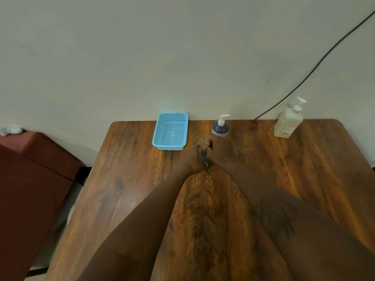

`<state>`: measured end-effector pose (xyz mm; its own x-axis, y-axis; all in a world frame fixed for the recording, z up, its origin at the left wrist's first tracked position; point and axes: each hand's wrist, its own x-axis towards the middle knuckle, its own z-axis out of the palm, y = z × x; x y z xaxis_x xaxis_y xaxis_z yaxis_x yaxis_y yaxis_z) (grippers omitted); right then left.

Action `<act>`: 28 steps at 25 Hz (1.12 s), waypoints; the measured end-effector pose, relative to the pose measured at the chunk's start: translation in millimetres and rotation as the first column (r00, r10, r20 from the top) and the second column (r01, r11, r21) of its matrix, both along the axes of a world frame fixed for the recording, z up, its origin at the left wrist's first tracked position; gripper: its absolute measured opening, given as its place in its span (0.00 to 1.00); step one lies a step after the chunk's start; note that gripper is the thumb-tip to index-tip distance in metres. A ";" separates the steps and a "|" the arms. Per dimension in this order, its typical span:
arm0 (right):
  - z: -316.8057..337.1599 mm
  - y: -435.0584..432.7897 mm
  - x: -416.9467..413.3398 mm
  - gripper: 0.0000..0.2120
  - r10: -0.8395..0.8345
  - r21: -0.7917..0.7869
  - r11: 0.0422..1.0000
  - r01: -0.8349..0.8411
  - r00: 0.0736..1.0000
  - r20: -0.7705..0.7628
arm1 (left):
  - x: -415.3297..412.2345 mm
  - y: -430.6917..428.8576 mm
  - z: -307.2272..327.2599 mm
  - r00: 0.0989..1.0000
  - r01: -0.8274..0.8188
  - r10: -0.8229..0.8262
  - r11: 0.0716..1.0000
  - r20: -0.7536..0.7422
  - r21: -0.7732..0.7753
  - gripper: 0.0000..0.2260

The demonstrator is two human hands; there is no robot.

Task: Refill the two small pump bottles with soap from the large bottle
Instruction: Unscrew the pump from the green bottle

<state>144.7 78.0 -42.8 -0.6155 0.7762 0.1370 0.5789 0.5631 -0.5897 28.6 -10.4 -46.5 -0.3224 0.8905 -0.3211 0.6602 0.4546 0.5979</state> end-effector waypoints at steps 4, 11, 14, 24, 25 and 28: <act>1.2 -4.0 7.1 0.08 0.051 -0.025 0.998 -0.054 0.992 -0.119 | 3.3 -2.9 -1.1 1.000 0.010 -0.010 1.000 -0.004 0.016 0.37; 19.5 -13.5 26.0 0.10 0.018 -0.093 0.994 -0.052 0.942 -0.334 | 26.8 -39.0 -17.0 0.988 -0.146 0.129 0.955 0.082 0.258 0.34; 6.6 -22.5 33.3 0.11 0.019 -0.101 0.993 -0.063 0.921 -0.390 | 38.7 -51.1 -35.0 0.968 -0.244 0.204 0.904 0.147 0.351 0.32; -80.5 -60.6 47.9 0.17 -0.064 -0.107 0.994 0.008 0.842 -0.536 | 73.9 -74.0 -102.8 0.950 -0.304 0.272 0.698 0.153 0.649 0.34; -88.6 -65.4 49.9 0.17 -0.062 -0.095 0.995 0.011 0.832 -0.551 | 76.3 -78.5 -110.5 0.946 -0.316 0.280 0.681 0.163 0.661 0.33; -105.6 -80.5 57.6 0.21 -0.045 -0.042 0.999 0.024 0.793 -0.607 | 82.3 -90.8 -125.9 0.937 -0.334 0.302 0.614 0.179 0.715 0.34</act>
